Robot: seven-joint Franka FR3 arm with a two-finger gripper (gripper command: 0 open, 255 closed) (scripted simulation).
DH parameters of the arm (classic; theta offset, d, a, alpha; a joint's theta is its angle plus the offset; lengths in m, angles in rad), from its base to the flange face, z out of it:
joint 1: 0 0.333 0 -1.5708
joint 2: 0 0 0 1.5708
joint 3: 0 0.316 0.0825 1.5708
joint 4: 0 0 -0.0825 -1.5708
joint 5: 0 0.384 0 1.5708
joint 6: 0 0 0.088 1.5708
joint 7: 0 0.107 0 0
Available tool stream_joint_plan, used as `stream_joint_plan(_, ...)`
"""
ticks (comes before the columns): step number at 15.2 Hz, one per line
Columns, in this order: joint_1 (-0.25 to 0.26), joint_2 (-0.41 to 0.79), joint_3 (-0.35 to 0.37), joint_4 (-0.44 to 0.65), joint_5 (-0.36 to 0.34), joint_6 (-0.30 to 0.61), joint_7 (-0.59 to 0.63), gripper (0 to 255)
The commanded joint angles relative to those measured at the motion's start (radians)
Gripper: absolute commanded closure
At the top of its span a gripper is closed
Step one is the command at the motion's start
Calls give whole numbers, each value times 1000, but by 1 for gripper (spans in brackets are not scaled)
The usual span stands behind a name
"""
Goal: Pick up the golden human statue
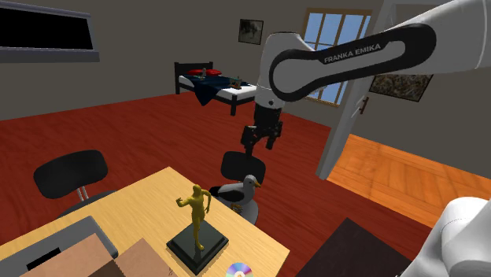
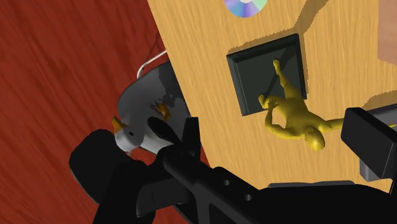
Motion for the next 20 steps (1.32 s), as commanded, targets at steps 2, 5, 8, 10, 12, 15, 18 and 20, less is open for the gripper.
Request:
stream_joint_plan(2, 9, 117, 17, 67, -10, 38, 31, 0)
stream_joint_plan(5, 23, 229, 31, 142, -25, 63, 64, 0)
stream_joint_plan(8, 40, 344, 40, 228, -42, 79, 96, 0)
stream_joint_plan(10, 53, 422, 44, 292, -54, 83, 116, 0)
stream_joint_plan(12, 67, 501, 46, 363, -65, 83, 135, 0)
stream_joint_plan(15, 91, 622, 46, 481, -81, 74, 159, 0)
stream_joint_plan(18, 117, 749, 44, 617, -94, 52, 179, 0)
stream_joint_plan(20, 129, 807, 42, 685, -98, 38, 186, 0)
